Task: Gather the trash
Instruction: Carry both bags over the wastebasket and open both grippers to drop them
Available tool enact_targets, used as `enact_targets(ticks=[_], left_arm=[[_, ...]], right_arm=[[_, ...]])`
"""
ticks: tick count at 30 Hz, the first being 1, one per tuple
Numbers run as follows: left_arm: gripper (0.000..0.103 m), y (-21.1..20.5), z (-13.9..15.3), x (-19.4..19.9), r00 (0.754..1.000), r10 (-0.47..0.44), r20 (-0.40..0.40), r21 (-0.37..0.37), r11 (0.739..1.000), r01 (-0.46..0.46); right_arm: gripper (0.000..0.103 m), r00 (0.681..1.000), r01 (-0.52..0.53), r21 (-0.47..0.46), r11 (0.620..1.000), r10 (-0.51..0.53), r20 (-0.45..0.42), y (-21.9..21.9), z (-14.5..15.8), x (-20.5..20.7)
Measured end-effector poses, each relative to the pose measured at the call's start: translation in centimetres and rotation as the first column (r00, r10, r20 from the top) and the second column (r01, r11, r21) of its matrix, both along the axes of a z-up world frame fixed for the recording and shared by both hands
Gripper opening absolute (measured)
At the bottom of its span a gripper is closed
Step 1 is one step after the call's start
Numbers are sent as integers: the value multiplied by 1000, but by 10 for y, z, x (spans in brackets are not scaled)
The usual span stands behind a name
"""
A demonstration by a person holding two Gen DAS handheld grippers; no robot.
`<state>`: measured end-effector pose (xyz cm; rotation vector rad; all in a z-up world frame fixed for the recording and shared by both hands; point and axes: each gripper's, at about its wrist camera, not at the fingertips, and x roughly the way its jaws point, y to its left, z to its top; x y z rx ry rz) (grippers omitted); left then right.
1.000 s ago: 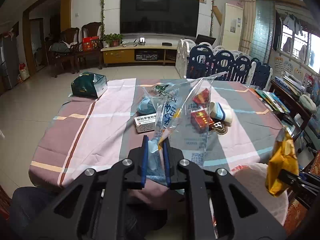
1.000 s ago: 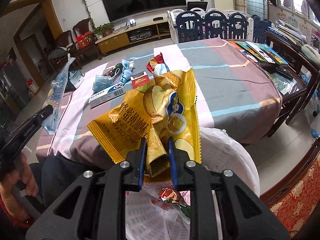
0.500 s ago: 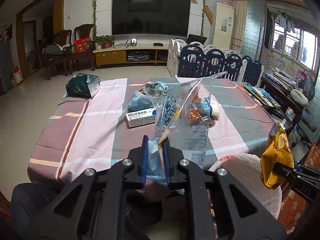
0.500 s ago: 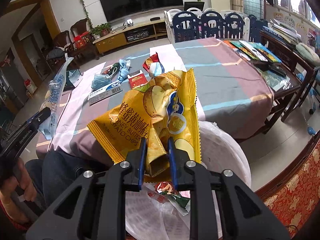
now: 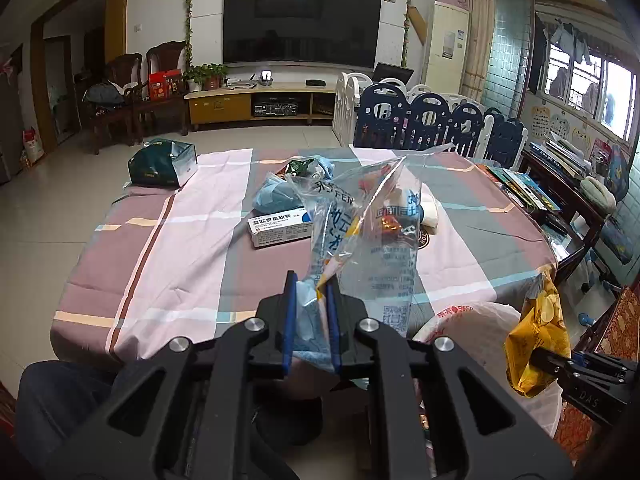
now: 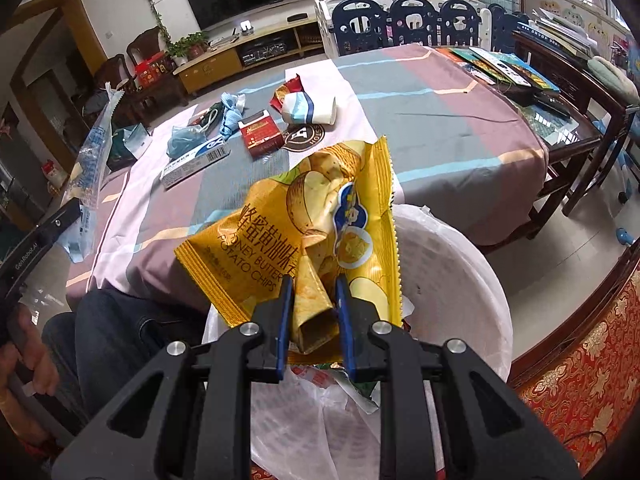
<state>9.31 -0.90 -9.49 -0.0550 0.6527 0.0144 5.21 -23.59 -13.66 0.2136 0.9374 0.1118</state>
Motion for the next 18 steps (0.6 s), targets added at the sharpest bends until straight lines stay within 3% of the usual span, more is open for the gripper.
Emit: enact_targets(ticks=[6,11,13,15,18], left_arm=[[15,1,-1,1,1000,1,-6,-24,1000,-1],[15,-5,-2,1,999,-50,-16,-57,997,49],[15,-10,-4,2,996,-81,-28,-73,994,78],[15,-16,-7,3,992,-124,-35,-94,988,120],[15,-26,-14,4,975,-214,-56,-144,968,205]], right_arm=[[22,1000,28,-12,1000,-28,6,-11,3,1],[24,996,8,-16,1000,-9,-86,-12,-18,0],[37,992,15,13,1000,-13,-123,-17,-24,-1],[60,992,64,67,996,-56,-116,-29,-22,-3],[63,984,166,178,970,-150,-98,-57,-12,-6]])
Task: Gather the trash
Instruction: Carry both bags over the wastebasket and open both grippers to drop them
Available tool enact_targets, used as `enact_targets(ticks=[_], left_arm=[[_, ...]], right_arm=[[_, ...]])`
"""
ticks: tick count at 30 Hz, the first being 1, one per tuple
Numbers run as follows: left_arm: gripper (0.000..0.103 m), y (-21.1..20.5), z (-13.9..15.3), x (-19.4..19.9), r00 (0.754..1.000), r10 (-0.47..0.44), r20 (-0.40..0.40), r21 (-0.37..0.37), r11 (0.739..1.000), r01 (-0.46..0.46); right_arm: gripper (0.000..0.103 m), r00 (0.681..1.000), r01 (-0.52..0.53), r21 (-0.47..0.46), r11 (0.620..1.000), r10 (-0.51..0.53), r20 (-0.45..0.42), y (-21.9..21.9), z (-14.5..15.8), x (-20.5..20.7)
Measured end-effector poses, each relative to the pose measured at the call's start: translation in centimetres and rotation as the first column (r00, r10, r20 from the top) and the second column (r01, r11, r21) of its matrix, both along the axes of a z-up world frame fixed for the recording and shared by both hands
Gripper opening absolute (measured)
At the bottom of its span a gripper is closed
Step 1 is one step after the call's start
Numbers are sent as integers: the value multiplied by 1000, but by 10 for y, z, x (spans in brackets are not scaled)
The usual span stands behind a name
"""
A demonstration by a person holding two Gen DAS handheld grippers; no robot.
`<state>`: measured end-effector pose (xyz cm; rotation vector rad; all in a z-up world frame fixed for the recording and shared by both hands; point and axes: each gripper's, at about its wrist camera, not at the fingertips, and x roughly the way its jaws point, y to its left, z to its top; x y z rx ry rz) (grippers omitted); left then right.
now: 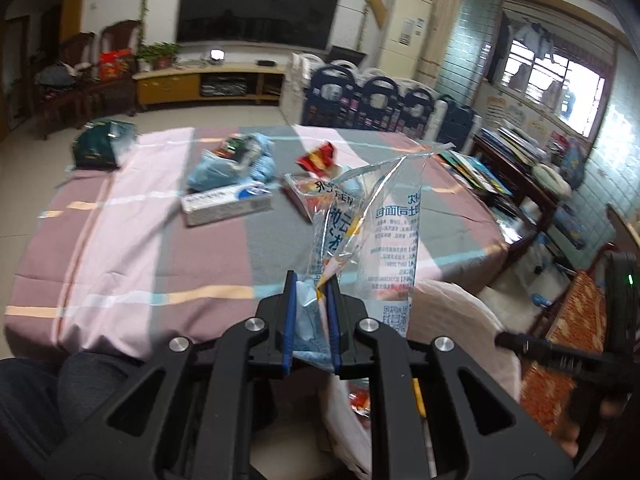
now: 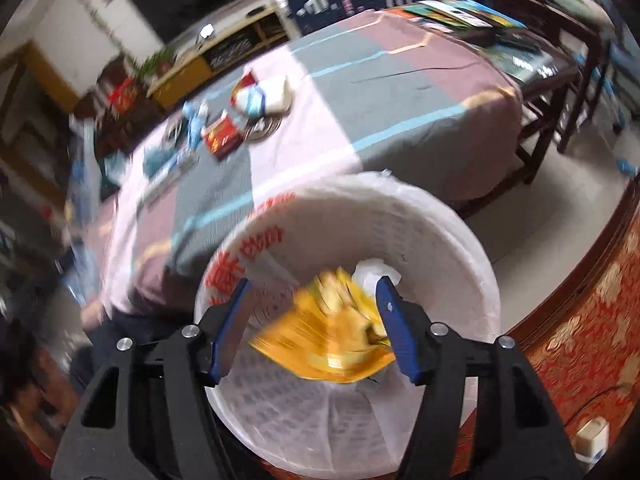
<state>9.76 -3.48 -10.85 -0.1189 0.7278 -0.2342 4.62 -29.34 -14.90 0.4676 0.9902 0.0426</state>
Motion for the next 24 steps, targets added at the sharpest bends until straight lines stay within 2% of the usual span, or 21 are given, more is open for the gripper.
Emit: enact_targets(ticks=[2,4,6,8,10,13,16,20,24], left_arm=[[15,-10,-4,-1,998,-61,-8,-5,998,61],[16,-24,-9,-3,987,-161,-18,-23,987,161],[30,-39,-15,-6,969,-243,-31,-8,970,243],[61,-53,-21,-11,955,-295,-38,14,955,296],[72,-62,-23,-15,946,-323,-36,30,946,324],[79,-62,-28,-13,953,-301,-34,64,951,303],[80,-46,-32,-4,968,-244,-55,38,969,246],[80,-9,-37,19,986,-142,-83,14,990,143],[80,32,-41,56,992,-56,-114,26,998,59]], right_arm=[[63,998,59,24,998,-59,22,-15,8,-2],[63,992,115,11,993,-115,53,-28,18,-6],[63,986,150,0,989,-149,73,-39,25,-7],[63,981,179,5,984,-179,80,-47,27,-8],[64,979,189,14,982,-190,69,-50,26,-5],[64,981,185,13,983,-185,58,-47,22,0],[64,986,162,13,987,-163,46,-36,16,8],[64,992,121,23,992,-122,35,-18,11,18],[64,997,60,11,998,-60,42,3,13,35]])
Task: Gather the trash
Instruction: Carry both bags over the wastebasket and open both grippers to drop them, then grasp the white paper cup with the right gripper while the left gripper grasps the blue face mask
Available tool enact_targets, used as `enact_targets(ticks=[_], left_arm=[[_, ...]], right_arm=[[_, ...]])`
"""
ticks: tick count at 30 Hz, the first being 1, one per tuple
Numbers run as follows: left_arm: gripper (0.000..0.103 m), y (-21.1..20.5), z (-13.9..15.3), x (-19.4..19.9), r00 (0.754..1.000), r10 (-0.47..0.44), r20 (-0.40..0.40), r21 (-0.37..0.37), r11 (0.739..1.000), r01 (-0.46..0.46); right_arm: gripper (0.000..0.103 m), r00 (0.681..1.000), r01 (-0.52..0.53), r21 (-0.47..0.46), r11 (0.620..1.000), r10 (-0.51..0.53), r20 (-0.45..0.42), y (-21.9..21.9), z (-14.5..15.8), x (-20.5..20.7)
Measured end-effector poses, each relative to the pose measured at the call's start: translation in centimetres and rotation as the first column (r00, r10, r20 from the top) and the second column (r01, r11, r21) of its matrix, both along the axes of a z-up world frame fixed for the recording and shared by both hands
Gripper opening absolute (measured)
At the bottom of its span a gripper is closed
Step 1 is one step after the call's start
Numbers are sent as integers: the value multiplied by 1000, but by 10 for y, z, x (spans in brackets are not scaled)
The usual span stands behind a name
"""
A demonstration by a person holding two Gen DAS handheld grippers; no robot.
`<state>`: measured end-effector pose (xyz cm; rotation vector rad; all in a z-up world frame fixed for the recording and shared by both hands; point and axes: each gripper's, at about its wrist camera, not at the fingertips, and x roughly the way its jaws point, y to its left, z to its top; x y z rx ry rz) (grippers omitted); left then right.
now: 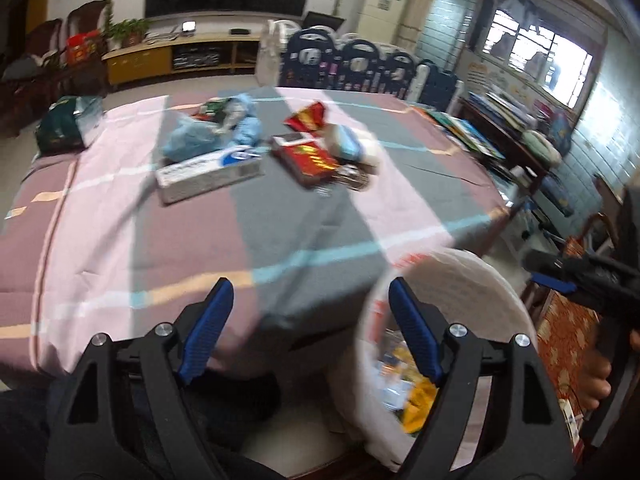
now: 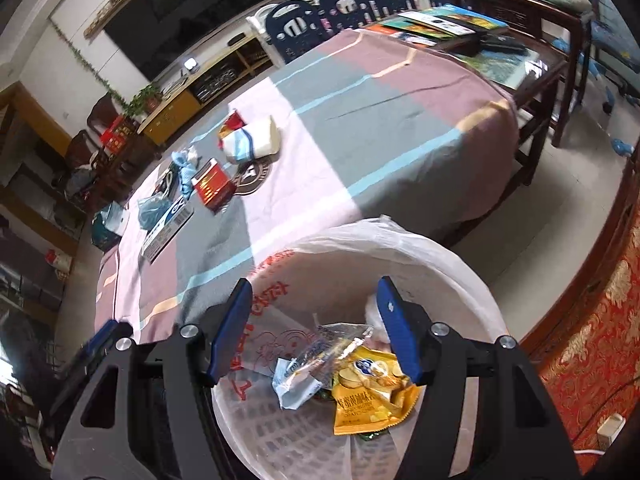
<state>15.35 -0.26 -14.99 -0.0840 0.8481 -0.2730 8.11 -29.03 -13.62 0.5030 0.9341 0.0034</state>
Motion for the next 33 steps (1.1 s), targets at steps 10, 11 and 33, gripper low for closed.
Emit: enact_targets(ticks=[10,11,33], left_arm=[[89,65,26,131,990,123,65,139,982,-131],[90,63,23,144,993,109,51,144,983,-115],[10,111,-22,220,971,230,-67,20,973,-229]], right_arm=[[64,995,-95,-22,995,95,14,37,-2,68],[64,995,-101,-22,995,102,12,41,-2,76],[96,979,-185,-183,966,166,-115,85,-64,323]])
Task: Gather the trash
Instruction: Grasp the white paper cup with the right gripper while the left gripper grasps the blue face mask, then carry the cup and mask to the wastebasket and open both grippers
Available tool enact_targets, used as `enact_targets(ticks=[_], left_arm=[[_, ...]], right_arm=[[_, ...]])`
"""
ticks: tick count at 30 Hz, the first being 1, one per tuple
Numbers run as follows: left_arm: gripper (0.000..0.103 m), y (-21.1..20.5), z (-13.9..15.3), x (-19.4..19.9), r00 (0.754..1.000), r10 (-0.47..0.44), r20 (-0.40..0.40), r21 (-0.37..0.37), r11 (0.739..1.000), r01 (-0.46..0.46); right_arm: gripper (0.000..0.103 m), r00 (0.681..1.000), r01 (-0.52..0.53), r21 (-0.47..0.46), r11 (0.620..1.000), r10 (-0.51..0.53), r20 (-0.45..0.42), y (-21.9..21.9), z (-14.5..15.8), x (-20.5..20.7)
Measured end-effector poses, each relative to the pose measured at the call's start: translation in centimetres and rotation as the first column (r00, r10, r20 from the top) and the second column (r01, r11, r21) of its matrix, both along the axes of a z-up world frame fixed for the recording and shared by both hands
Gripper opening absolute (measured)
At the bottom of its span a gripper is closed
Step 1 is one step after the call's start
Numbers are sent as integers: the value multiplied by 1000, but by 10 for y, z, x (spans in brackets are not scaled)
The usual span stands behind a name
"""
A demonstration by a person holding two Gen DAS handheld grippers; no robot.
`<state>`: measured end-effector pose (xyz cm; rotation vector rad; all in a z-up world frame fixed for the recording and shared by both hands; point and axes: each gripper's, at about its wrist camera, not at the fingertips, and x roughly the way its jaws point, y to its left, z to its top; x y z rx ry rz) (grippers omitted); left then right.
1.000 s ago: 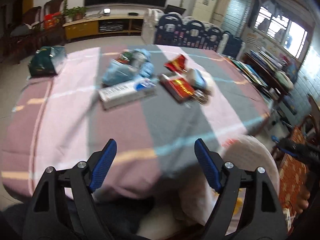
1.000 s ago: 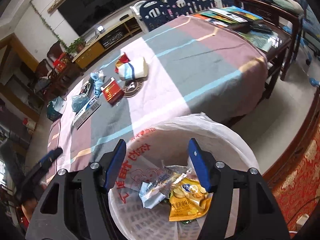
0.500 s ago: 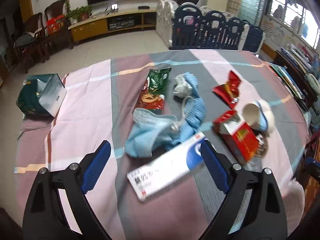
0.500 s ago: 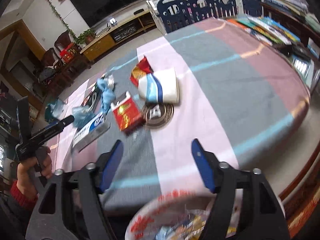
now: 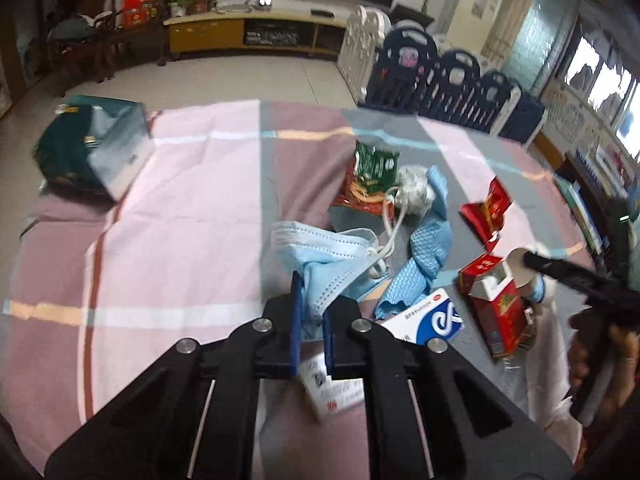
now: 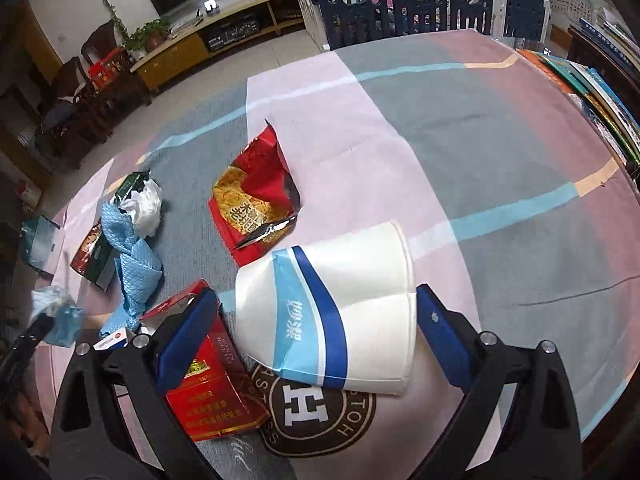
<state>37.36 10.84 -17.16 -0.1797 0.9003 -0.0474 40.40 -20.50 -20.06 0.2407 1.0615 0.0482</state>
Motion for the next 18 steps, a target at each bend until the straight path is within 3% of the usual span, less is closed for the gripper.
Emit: enact_targets(ticks=[2,3,8,13,18], left_arm=[[9,6,13,-24,999,25,37,-15,1000,-25],[9,9,19,-37,998,41,55,-18,999,-40],[10,6,35,-106,986,128,106,39,990,-133],[10,-1,37,-164,972,207,109,95,971,-218],[10,-22,39,-208,975,189,117,157,966,-206]], right_arm=[[91,1000,-9,-12,1000,9,4,4,-3,-2],[81,1000,-9,-15,1000,9,7,5,-3,-5],[80,999,-35,-10,999,36,27,12,4,-34],[80,988,-30,-39,999,36,149,14,48,-97],[80,973,-88,-28,996,92,213,27,77,-176]])
